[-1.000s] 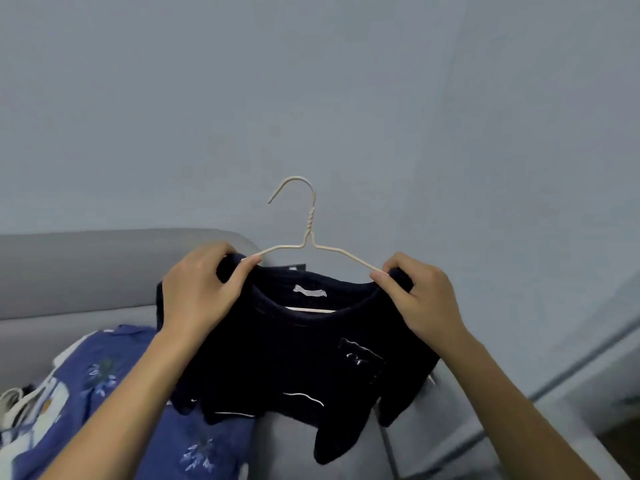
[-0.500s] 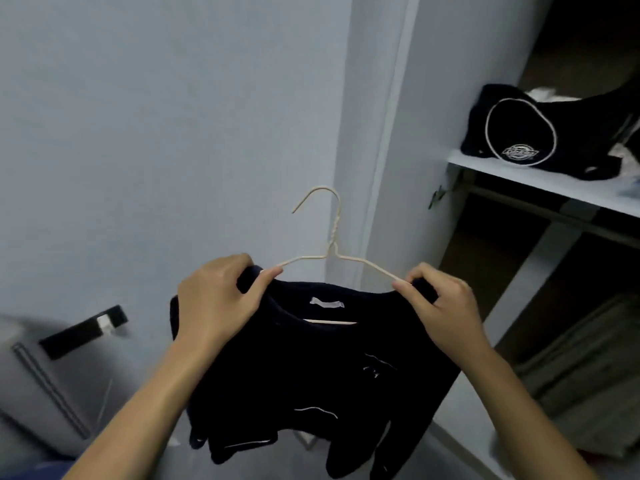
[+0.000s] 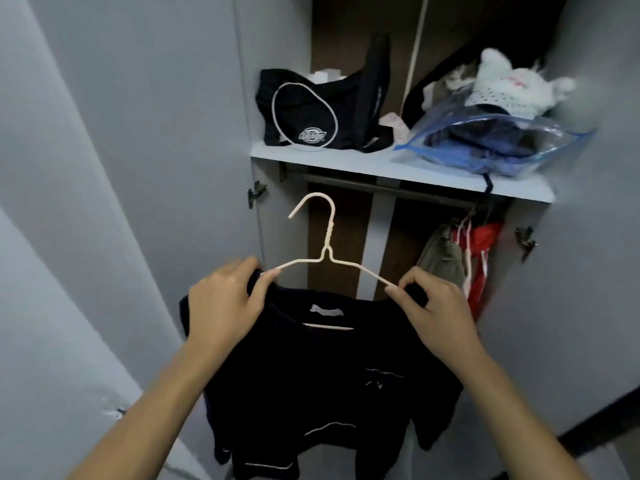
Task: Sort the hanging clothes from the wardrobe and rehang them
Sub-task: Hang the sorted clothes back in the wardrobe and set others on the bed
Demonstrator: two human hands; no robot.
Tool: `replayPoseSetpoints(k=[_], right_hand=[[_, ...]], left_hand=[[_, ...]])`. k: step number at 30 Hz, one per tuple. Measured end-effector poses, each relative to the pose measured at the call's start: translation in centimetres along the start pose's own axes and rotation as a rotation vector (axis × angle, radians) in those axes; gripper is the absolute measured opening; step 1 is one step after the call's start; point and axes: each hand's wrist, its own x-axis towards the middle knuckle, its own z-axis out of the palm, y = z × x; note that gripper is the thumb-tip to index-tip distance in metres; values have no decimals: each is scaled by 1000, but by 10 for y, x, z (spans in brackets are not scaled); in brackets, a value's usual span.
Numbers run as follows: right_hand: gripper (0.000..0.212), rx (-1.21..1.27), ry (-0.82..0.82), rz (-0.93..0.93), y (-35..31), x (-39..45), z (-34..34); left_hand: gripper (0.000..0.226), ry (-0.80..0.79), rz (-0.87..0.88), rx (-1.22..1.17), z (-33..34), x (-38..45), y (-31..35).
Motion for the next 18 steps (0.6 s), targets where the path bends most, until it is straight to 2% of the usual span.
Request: replayPoseSetpoints(k=[4, 8, 13, 18], right_hand=[[22, -25, -86, 88, 33, 13, -25], [25, 72, -213, 209, 63, 22, -38], [28, 161, -21, 371, 92, 23, -30], [28, 140, 158, 459, 120, 19, -18]], left_hand=[[41, -58, 85, -31, 56, 31, 19], [47, -147, 144, -146, 124, 63, 33], [42, -266, 162, -321, 201, 92, 62], [67, -492, 222, -450, 254, 110, 105]])
